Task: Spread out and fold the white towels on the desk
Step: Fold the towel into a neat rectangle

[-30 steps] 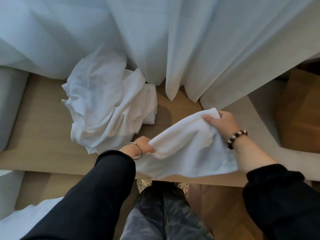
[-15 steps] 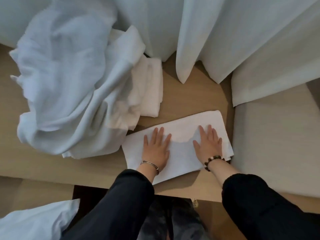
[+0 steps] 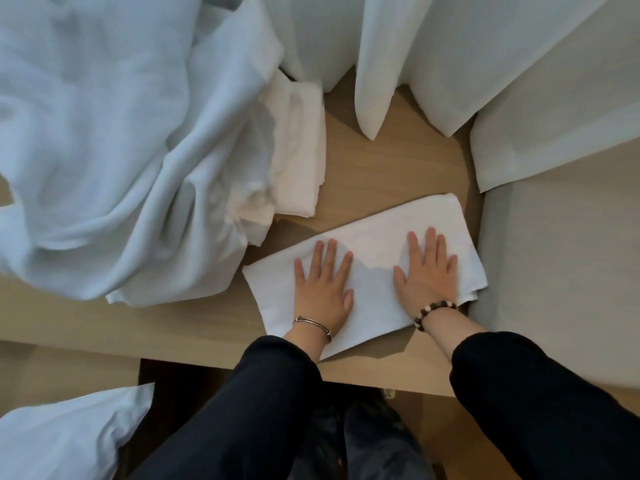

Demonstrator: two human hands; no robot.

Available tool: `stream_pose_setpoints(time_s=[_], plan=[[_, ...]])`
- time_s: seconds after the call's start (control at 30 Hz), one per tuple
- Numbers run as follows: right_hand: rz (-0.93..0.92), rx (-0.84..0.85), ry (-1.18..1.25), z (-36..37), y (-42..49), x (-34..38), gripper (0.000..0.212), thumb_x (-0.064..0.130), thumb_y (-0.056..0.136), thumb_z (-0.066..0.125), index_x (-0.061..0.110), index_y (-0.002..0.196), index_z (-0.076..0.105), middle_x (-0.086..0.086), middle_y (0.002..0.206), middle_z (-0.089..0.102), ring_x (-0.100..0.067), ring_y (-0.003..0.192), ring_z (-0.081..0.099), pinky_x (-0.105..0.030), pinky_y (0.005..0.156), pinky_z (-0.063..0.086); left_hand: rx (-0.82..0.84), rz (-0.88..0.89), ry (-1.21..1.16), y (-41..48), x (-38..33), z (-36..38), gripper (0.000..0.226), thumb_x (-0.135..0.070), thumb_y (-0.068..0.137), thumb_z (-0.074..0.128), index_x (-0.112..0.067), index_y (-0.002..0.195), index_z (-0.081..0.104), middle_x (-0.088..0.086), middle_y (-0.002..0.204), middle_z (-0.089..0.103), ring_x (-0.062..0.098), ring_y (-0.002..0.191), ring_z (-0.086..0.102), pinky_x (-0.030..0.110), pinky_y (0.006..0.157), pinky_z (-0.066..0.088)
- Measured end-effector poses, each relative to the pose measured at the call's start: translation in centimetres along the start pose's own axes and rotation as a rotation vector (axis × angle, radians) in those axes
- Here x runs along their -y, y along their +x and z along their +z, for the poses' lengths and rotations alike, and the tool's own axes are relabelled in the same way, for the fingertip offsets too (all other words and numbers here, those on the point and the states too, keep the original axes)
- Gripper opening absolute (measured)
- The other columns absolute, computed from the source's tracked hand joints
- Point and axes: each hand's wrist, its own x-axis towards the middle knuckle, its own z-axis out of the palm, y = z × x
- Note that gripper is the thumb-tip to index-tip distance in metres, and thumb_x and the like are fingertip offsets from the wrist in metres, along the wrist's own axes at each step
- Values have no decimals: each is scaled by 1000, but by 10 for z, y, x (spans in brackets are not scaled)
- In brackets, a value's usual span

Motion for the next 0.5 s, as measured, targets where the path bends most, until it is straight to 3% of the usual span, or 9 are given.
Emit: stream_pose_setpoints(time_s=[0.07, 0.17, 0.27, 0.33, 0.4, 0.5], plan=[[-2, 37, 25, -10, -8, -1, 69, 43, 97, 30, 21, 151, -6, -6, 157, -19, -25, 145, -13, -44, 117, -2, 35, -27, -16, -7, 4, -14, 65, -34, 94, 34, -25, 151, 2, 6, 156, -22, 28, 142, -21, 56, 111, -7], [-31, 79, 61, -18, -23, 0, 66, 39, 97, 33, 20, 151, 0, -5, 157, -17, -24, 145, -9, -42, 118, 0, 4, -193, -172, -25, 14, -29, 56, -15, 90, 41, -20, 144, 28, 9, 157, 8, 26, 144, 4, 45, 115, 7], [-192, 170, 37, -12, -43, 8, 69, 36, 96, 37, 24, 151, -3, -4, 156, -23, -23, 144, -16, -41, 118, -4, -121, -377, -306, -46, 28, -28, 46, -7, 84, 48, -15, 130, 47, 12, 141, 37, 29, 128, 32, 38, 100, 30], [-222, 241, 5, -3, -54, 16, 77, 38, 95, 41, 28, 150, -11, -4, 154, -29, -24, 143, -23, -45, 117, -4, -182, -535, -377, -59, 36, -25, 45, -7, 81, 55, -14, 126, 50, 13, 130, 43, 30, 115, 40, 38, 87, 36], [-191, 264, -39, 3, -59, 26, 81, 44, 95, 42, 31, 147, -20, -5, 151, -35, -27, 140, -28, -50, 116, -4, -202, -713, -501, -70, 42, -22, 49, -12, 80, 62, -14, 127, 47, 14, 125, 44, 32, 111, 43, 41, 86, 40], [-163, 247, -62, 7, -56, 38, 82, 48, 96, 40, 33, 145, -25, -8, 149, -38, -30, 140, -29, -54, 114, -3, -168, -957, -833, -79, 51, -16, 48, -21, 82, 66, -12, 124, 44, 12, 120, 52, 32, 104, 55, 38, 80, 47]])
